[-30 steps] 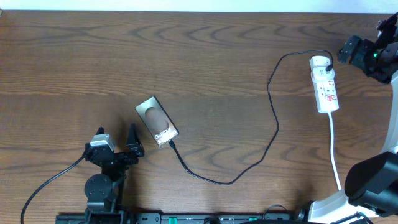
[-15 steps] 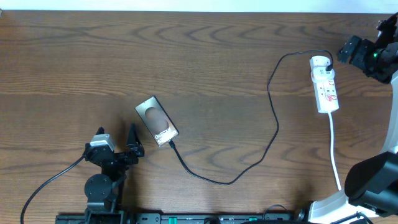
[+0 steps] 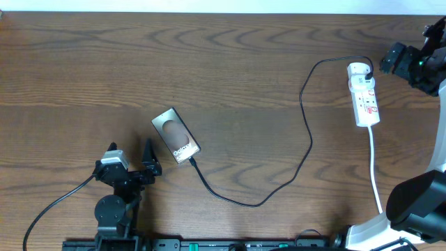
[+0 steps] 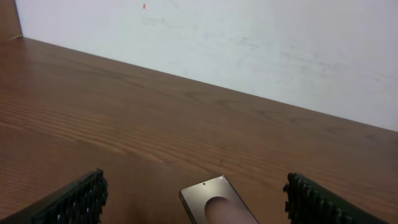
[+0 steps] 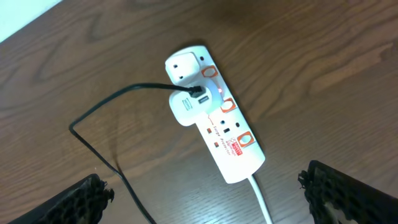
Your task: Plug charger to phone and switch on socket
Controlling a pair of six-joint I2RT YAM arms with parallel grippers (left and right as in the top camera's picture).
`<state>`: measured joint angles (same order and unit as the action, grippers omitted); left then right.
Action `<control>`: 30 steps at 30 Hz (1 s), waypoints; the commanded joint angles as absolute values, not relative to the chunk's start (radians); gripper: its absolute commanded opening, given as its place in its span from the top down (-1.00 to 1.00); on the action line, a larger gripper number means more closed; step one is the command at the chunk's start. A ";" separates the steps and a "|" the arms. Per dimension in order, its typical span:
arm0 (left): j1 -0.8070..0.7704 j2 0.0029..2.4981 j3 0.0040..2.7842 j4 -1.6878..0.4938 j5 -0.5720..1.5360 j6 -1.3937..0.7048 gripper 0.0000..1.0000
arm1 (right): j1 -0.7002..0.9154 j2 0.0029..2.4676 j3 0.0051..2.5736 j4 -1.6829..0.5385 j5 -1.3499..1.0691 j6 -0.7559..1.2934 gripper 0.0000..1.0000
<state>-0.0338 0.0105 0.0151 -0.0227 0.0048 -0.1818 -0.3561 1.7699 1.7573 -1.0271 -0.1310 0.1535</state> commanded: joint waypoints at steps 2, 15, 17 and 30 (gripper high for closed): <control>-0.029 0.006 0.004 -0.074 -0.012 -0.165 -0.80 | -0.286 1.711 1.642 -0.854 -0.141 0.171 -0.99; -0.029 0.006 0.004 -0.074 -0.012 -0.165 -0.80 | 0.032 1.178 0.777 0.080 0.139 0.160 -0.99; -0.029 0.006 0.004 -0.074 -0.012 -0.165 -0.80 | 0.051 1.095 0.678 0.160 0.152 0.160 -0.99; -0.029 0.006 0.004 -0.074 -0.012 -0.165 -0.80 | 0.054 0.410 0.089 0.300 0.107 0.118 -0.98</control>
